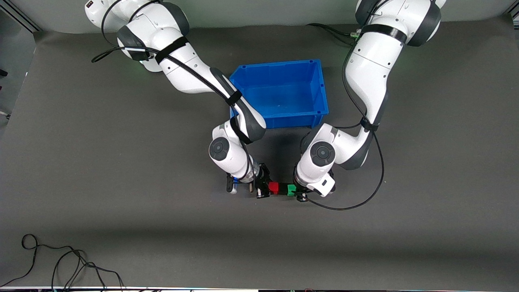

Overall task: Attach green and red cubes to black cube
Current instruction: 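Press the red and green cubes against opposite sides of the black cube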

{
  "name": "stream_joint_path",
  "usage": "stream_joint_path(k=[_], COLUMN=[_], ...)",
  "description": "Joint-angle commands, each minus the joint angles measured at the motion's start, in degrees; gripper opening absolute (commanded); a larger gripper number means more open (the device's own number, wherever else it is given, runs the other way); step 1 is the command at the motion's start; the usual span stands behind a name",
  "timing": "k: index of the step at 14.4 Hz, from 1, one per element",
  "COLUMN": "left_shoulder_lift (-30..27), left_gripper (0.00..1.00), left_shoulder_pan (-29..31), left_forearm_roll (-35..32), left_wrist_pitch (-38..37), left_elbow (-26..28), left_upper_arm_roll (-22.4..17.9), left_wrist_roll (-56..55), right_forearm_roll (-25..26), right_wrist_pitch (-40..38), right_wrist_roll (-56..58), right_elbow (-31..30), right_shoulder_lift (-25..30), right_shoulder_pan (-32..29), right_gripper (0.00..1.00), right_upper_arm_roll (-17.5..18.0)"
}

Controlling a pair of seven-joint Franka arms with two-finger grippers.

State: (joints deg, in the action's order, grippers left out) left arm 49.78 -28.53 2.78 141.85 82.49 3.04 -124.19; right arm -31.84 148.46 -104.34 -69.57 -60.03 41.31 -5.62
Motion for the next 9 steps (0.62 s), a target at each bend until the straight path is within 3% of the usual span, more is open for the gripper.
stream_joint_path(k=[1, 2, 3, 7, 9], left_shoulder_lift=[0.1, 0.1, 0.1, -0.1, -2.3], left_gripper=[0.76, 1.0, 1.0, 1.0, 1.0], left_shoulder_pan=[-1.0, -1.2, -1.2, -1.1, 0.0], left_forearm_roll=[-0.1, -0.1, -0.1, -0.1, -0.2], left_wrist_pitch=[-0.3, -0.4, -0.5, -1.0, -5.0], left_elbow=[-1.6, -1.7, -1.6, -1.6, -1.5], left_upper_arm_roll=[0.0, 0.0, -0.1, -0.1, -0.6], left_wrist_roll=[-0.7, -0.7, -0.8, -0.6, -0.4], right_forearm_roll=[-0.1, -0.2, -0.1, 0.1, 0.2], right_wrist_pitch=[0.3, 0.3, 0.3, 0.3, -0.8], right_wrist_roll=[-1.4, -1.4, -1.3, -1.2, -1.1], right_elbow=[1.9, 2.0, 2.0, 2.2, 2.3], right_shoulder_lift=[-0.9, -0.9, -0.9, -0.4, 0.9], right_shoulder_pan=[1.0, 0.6, 0.6, 0.7, 0.5], right_gripper=[0.28, 0.5, 0.99, 1.0, 1.0], right_upper_arm_roll=[-0.3, -0.3, -0.3, -0.4, -0.9])
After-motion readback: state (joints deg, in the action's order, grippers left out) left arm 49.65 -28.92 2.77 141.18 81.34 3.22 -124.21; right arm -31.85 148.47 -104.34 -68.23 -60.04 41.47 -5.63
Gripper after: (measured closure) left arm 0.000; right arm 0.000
